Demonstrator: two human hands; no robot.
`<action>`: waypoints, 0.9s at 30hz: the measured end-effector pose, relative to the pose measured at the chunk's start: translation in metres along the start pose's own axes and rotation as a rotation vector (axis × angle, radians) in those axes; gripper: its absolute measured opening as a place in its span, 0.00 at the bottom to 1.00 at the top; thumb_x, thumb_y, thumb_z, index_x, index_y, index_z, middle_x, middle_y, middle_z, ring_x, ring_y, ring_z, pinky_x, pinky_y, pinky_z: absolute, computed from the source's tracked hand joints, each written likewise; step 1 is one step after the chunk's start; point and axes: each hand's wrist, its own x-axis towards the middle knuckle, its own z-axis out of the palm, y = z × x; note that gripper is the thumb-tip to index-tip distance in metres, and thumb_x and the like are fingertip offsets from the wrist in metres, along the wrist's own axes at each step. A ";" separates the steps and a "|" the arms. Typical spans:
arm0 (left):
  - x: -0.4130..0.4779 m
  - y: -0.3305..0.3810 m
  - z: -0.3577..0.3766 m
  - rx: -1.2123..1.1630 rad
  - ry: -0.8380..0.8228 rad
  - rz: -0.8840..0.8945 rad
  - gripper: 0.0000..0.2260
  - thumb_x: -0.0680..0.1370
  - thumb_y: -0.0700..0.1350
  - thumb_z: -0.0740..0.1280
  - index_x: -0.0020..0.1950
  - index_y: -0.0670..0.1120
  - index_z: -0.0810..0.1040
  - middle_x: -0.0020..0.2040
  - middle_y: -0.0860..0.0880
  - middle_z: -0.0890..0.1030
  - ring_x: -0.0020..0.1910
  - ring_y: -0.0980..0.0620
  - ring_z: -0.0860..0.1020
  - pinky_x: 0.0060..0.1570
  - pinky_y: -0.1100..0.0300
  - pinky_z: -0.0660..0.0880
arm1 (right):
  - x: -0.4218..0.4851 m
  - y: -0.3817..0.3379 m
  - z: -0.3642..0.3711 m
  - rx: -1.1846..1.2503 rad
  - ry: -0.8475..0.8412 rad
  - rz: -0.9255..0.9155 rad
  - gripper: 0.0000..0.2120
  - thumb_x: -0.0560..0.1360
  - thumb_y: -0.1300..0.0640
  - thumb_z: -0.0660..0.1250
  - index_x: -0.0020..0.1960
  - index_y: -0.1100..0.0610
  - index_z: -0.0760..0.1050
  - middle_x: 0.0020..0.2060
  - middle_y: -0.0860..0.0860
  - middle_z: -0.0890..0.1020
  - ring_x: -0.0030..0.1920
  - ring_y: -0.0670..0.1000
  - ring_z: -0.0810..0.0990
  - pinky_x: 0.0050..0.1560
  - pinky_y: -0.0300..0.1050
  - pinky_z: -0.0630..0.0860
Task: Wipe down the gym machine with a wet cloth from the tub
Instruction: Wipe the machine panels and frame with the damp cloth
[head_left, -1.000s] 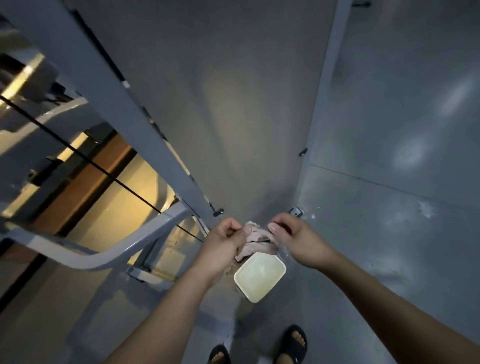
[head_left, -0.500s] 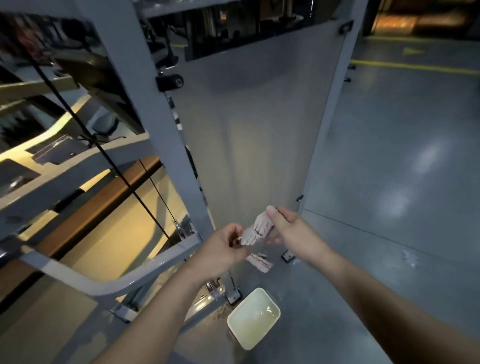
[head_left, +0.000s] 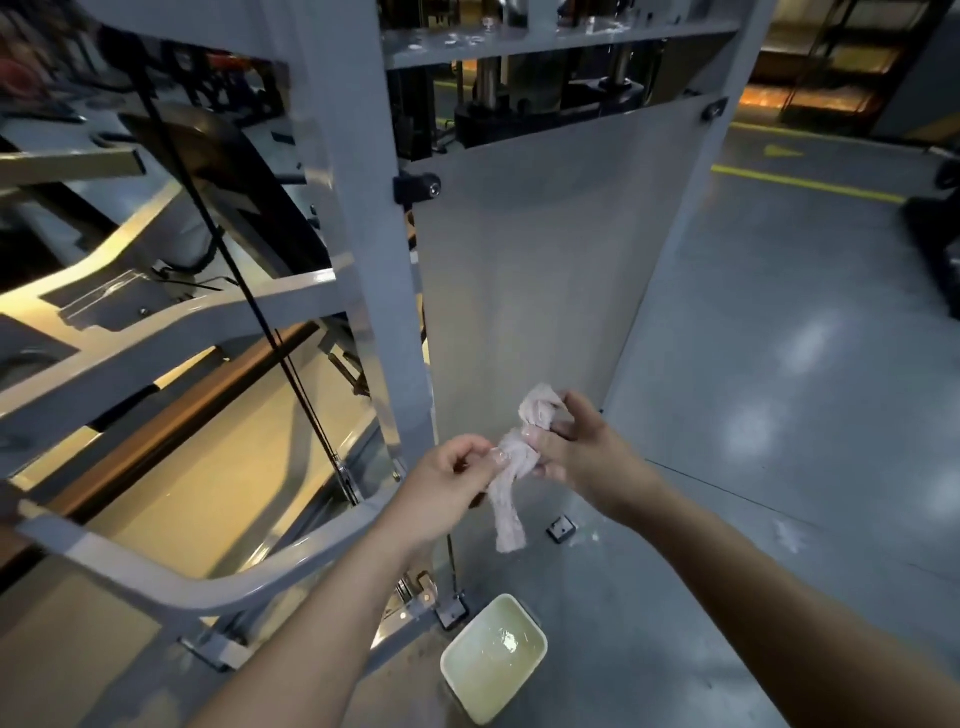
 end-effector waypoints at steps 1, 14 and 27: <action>0.001 0.002 0.002 -0.070 0.027 -0.004 0.07 0.82 0.47 0.69 0.51 0.46 0.83 0.47 0.40 0.83 0.44 0.52 0.80 0.54 0.51 0.79 | 0.002 -0.001 -0.002 0.032 0.005 0.004 0.07 0.81 0.65 0.68 0.53 0.55 0.72 0.42 0.60 0.80 0.42 0.57 0.79 0.49 0.54 0.79; 0.015 0.049 0.062 -0.242 0.370 -0.046 0.11 0.83 0.51 0.65 0.51 0.43 0.80 0.38 0.43 0.83 0.37 0.44 0.81 0.45 0.46 0.79 | 0.017 -0.022 -0.043 0.030 -0.151 -0.024 0.19 0.79 0.67 0.70 0.63 0.51 0.71 0.41 0.46 0.86 0.40 0.45 0.80 0.45 0.43 0.74; 0.020 0.072 0.077 -0.377 0.304 -0.163 0.14 0.85 0.50 0.64 0.55 0.40 0.80 0.46 0.45 0.87 0.47 0.45 0.85 0.51 0.54 0.80 | 0.021 -0.034 -0.081 0.372 -0.158 0.007 0.20 0.80 0.73 0.62 0.66 0.55 0.71 0.47 0.58 0.84 0.48 0.56 0.85 0.50 0.50 0.80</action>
